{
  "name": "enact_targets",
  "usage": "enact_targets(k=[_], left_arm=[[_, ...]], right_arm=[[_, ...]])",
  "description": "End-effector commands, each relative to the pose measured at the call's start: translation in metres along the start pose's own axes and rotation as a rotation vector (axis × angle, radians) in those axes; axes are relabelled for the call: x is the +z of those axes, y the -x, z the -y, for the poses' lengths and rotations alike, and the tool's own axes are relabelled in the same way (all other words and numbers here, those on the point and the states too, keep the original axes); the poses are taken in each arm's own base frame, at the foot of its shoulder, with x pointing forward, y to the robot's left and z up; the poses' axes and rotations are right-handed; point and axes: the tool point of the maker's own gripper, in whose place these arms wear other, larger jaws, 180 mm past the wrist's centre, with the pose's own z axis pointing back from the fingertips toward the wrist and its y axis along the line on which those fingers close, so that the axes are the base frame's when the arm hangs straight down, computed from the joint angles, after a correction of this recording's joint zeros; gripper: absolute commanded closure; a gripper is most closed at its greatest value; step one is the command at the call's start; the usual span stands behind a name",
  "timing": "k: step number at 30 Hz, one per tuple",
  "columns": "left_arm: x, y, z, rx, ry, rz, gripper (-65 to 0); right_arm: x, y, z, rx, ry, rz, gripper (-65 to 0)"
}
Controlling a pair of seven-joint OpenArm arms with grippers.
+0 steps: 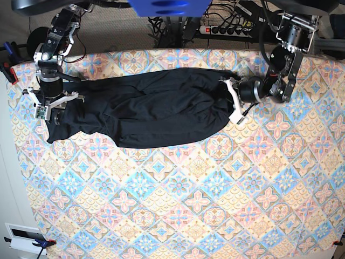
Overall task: Layout the t-shirt on the table in an organized manner, then fold the t-shirt properly
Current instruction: 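Fold the shirt end with the left gripper toward the right gripper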
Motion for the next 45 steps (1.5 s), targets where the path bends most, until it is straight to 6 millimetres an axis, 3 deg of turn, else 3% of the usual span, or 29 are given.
enact_targets(k=[1, 7, 14, 26, 33, 38, 45], left_arm=[[-0.008, -0.014, 0.020, -0.039, 0.066, 0.022, 0.0], [-0.038, -0.075, 0.074, -0.147, 0.187, 0.096, 0.0], [-0.058, -0.139, 0.130, -0.235, 0.296, 0.179, 0.0], [-0.101, -0.158, 0.144, -0.145, 0.345, 0.107, 0.0], [-0.109, -0.173, 0.166, -0.150, 0.385, 0.117, -0.5], [-0.110, -0.176, 0.175, -0.153, 0.401, 0.123, -9.1], [-0.110, -0.173, 0.172, -0.143, 0.403, 0.119, -37.1]], right_arm=[[0.001, -0.014, 0.005, 0.003, 0.014, 0.050, -14.4], [0.002, -0.005, 0.012, -0.008, 0.031, 0.027, -14.4], [0.002, 0.000, 0.010, -0.019, 0.028, 0.018, -14.4], [0.000, 0.016, 0.002, -0.056, 0.020, -0.018, -14.4], [0.000, 0.017, -0.002, -0.061, 0.013, -0.024, -14.4], [0.000, 0.017, -0.002, -0.061, 0.013, -0.024, -14.4], [0.000, 0.018, -0.002, -0.062, 0.013, -0.025, -14.4]])
